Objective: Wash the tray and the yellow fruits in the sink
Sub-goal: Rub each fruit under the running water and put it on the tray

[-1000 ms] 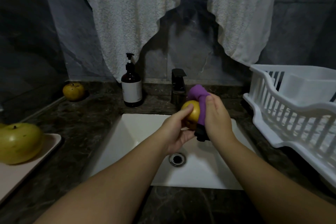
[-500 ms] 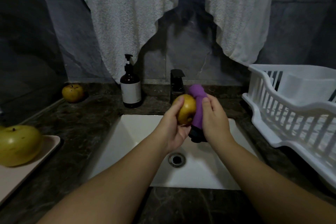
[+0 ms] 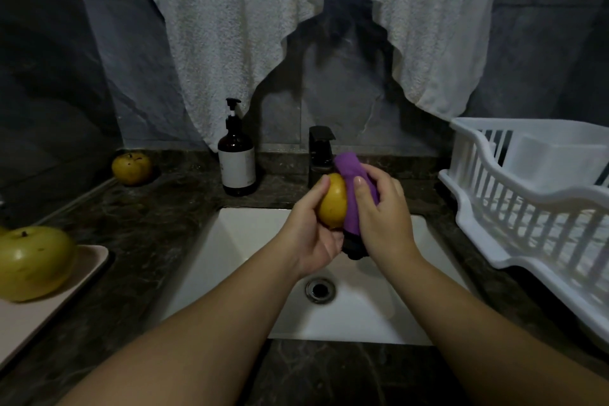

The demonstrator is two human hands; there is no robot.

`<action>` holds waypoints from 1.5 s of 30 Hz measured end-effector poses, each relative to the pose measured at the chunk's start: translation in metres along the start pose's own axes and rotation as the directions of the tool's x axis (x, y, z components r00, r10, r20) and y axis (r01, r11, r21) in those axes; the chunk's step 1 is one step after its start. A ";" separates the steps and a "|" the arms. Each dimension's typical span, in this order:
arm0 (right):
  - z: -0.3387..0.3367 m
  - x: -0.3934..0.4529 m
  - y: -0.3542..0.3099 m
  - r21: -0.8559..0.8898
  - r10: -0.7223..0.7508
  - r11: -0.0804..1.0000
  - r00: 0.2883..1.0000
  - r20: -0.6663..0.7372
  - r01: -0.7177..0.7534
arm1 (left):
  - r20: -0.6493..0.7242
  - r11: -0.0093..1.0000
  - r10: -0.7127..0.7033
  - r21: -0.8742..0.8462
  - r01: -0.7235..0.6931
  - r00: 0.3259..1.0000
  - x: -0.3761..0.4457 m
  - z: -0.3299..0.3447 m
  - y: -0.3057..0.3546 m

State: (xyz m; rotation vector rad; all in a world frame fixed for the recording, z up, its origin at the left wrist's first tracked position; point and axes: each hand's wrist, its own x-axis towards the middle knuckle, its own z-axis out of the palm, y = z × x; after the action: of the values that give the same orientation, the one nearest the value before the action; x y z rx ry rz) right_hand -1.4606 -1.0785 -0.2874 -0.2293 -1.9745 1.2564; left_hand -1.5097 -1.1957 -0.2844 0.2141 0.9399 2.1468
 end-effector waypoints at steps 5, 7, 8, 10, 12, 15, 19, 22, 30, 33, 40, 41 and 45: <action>-0.002 -0.001 -0.003 -0.002 0.007 1.000 1.000 0.006 -0.007 | -0.004 1.000 0.011 -0.016 -0.011 1.000 0.002 0.000 -0.005; 0.000 -0.004 -0.003 -0.043 -0.058 0.997 0.998 0.038 0.059 | 0.011 1.000 0.012 -0.010 -0.012 1.000 0.001 -0.002 -0.004; 0.000 -0.003 -0.004 -0.041 -0.063 0.997 0.997 0.035 0.065 | 0.016 1.000 0.022 -0.005 -0.022 1.000 0.001 -0.003 -0.003; -0.003 0.001 -0.005 0.003 -0.013 1.000 1.000 -0.001 0.013 | 0.015 0.998 0.062 -0.025 -0.062 0.998 0.002 -0.003 0.000; -0.005 0.001 -0.005 0.029 0.011 1.000 1.000 -0.007 -0.011 | -0.008 0.996 0.082 -0.046 -0.082 0.997 0.003 -0.002 0.000; -0.003 -0.004 -0.006 0.025 -0.016 1.000 0.998 0.056 0.015 | -0.022 0.999 0.047 -0.001 -0.047 0.999 0.004 -0.004 -0.005; -0.007 0.001 -0.006 0.119 0.043 0.992 0.998 0.053 -0.049 | -0.036 0.992 0.123 -0.020 -0.124 0.992 0.003 -0.002 0.001; -0.006 -0.002 -0.005 0.091 0.010 0.996 0.998 0.066 -0.016 | -0.048 0.992 0.129 0.004 -0.129 0.990 0.003 -0.002 0.000; -0.008 0.003 0.001 0.067 0.063 0.996 0.998 -0.013 -0.062 | -0.069 0.989 0.147 -0.022 -0.149 0.987 0.006 -0.001 0.003; -0.003 -0.003 -0.006 0.127 -0.003 0.992 1.000 0.018 0.001 | -0.092 0.989 0.141 0.068 -0.135 0.986 0.005 0.001 -0.001; 0.002 -0.001 -0.006 0.122 -0.004 0.993 1.000 0.000 0.004 | -0.062 0.981 0.172 0.105 -0.165 0.983 0.001 0.006 -0.006; 0.002 0.000 -0.003 0.169 0.072 0.983 0.997 0.002 -0.071 | -0.064 0.981 0.171 0.103 -0.164 0.983 0.002 0.006 -0.006; 0.001 -0.002 -0.002 0.117 0.039 0.992 0.999 -0.011 -0.038 | -0.034 0.992 0.104 0.075 -0.101 0.994 -0.001 0.007 -0.007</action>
State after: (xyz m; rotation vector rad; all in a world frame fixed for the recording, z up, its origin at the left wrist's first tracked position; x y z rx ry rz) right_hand -1.4595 -1.0818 -0.2872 -0.2179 -1.8867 1.3864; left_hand -1.5022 -1.1892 -0.2843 0.2634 1.0507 2.2195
